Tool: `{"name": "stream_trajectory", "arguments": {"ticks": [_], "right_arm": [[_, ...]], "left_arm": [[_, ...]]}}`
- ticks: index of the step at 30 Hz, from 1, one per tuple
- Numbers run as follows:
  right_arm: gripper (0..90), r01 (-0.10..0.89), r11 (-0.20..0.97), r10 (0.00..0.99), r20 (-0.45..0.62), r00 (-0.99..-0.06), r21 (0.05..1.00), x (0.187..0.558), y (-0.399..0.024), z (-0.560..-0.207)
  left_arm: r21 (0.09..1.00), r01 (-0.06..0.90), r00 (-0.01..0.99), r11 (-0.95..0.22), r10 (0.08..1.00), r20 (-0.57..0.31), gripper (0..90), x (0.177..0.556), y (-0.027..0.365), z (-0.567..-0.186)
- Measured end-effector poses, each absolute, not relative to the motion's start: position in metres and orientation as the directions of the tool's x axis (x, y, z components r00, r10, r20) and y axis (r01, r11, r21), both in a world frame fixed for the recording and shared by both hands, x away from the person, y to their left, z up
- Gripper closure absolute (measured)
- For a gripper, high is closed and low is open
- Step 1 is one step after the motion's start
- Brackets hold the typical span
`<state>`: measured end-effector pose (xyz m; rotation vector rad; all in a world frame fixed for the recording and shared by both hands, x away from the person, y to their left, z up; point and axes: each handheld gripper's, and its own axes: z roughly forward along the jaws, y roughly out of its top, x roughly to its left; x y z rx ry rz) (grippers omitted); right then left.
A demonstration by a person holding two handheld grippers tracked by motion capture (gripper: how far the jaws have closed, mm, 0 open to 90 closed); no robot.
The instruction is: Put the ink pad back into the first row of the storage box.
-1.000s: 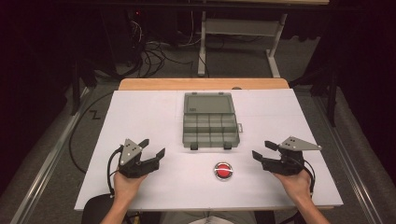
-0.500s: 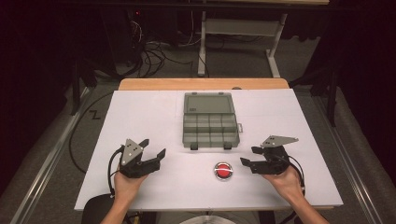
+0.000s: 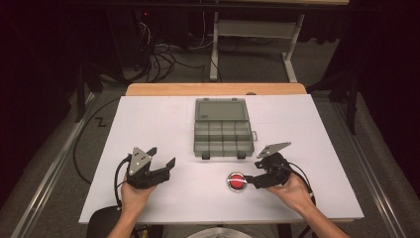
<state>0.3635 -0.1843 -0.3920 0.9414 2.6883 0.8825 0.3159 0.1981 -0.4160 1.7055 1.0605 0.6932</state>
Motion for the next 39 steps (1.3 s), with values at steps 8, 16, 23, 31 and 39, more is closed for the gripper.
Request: {"name": "stream_trajectory", "arguments": {"ticks": [8, 16, 23, 31, 39], "right_arm": [[33.5, 0.512, 0.69, 0.574, 0.045, -0.818, 0.512, 0.365, -0.164, -0.396], [31.0, 0.493, 0.74, 0.542, 0.03, -0.84, 0.457, 0.365, -0.146, -0.399], [28.1, 0.476, 0.783, 0.513, 0.016, -0.858, 0.399, 0.366, -0.132, -0.405], [26.3, 0.46, 0.809, 0.498, -0.011, -0.867, 0.366, 0.366, -0.125, -0.409], [27.1, 0.455, 0.823, 0.491, -0.024, -0.871, 0.34, 0.368, -0.12, -0.412]], "left_arm": [[0.932, 0.334, 0.455, -0.142, 0.89, -0.027, 24.2, 0.316, 0.199, -0.416], [0.931, 0.338, 0.452, -0.138, 0.891, -0.032, 24.0, 0.317, 0.199, -0.417], [0.931, 0.337, 0.454, -0.137, 0.891, -0.034, 24.0, 0.317, 0.199, -0.416], [0.931, 0.338, 0.453, -0.136, 0.891, -0.034, 24.0, 0.317, 0.199, -0.416], [0.931, 0.339, 0.454, -0.135, 0.891, -0.036, 24.0, 0.318, 0.199, -0.417]]}}
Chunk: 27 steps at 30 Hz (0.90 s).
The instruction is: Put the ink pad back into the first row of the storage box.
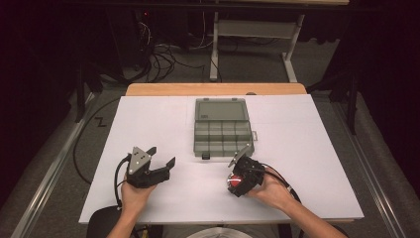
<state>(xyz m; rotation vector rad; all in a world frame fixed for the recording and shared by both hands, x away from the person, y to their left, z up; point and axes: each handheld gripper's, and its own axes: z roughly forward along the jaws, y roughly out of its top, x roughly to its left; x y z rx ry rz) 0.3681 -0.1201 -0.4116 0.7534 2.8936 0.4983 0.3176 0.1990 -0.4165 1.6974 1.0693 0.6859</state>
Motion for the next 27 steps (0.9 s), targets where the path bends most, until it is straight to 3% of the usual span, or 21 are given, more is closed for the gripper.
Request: {"name": "stream_trajectory", "arguments": {"ticks": [6, 27], "right_arm": [[31.2, 0.446, 0.828, 0.487, -0.042, -0.872, 0.34, 0.367, -0.1206, -0.4116], [31.7, 0.462, 0.811, 0.5, -0.015, -0.866, 0.359, 0.3675, -0.125, -0.4066]], "left_arm": [[0.931, 0.341, 0.446, -0.129, 0.894, -0.04, 24.0, 0.3179, 0.1997, -0.4165], [0.932, 0.337, 0.45, -0.137, 0.892, -0.032, 24.3, 0.3176, 0.1986, -0.4166]]}}
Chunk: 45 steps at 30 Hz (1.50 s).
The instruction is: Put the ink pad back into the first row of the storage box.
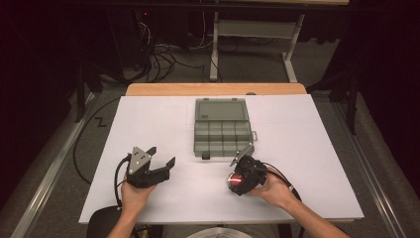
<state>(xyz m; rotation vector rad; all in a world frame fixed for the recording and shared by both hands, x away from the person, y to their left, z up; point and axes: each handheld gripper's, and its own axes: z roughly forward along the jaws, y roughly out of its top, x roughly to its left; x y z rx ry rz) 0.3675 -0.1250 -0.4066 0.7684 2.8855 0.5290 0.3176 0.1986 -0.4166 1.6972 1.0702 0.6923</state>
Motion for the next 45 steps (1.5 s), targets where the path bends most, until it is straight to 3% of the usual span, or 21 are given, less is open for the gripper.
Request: {"name": "stream_trajectory", "arguments": {"ticks": [45], "right_arm": [[31.7, 0.525, 0.724, 0.58, 0.017, -0.815, 0.448, 0.4, -0.149, -0.354]], "left_arm": [[0.932, 0.335, 0.436, -0.137, 0.9, -0.024, 25.2, 0.318, 0.2, -0.417]]}}
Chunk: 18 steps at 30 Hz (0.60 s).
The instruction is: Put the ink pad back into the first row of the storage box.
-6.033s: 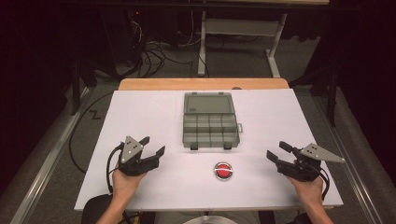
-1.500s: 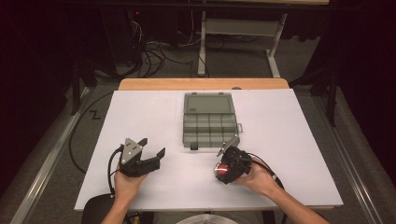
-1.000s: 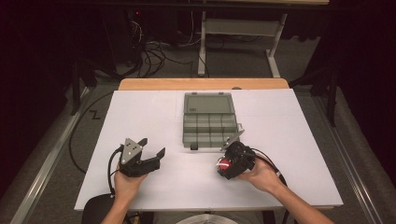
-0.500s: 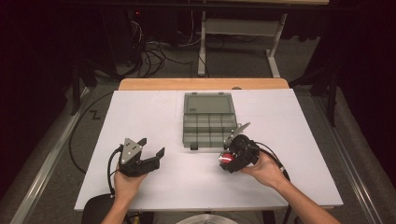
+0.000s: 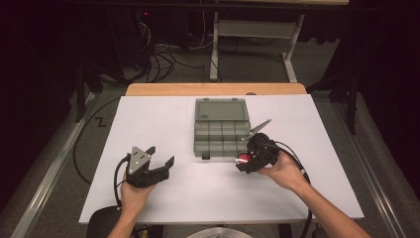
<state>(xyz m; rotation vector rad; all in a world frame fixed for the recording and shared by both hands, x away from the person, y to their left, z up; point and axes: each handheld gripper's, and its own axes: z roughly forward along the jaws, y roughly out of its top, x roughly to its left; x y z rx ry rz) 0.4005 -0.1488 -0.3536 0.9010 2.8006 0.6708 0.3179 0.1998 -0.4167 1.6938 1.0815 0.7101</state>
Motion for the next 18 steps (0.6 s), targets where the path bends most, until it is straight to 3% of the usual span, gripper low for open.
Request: {"name": "stream_trajectory", "arguments": {"ticks": [18], "right_arm": [[31.6, 0.567, 0.693, 0.628, 0.013, -0.778, 0.445, 0.428, -0.149, -0.344]], "left_arm": [[0.933, 0.332, 0.436, -0.138, 0.9, -0.022, 25.4, 0.318, 0.2, -0.417]]}}
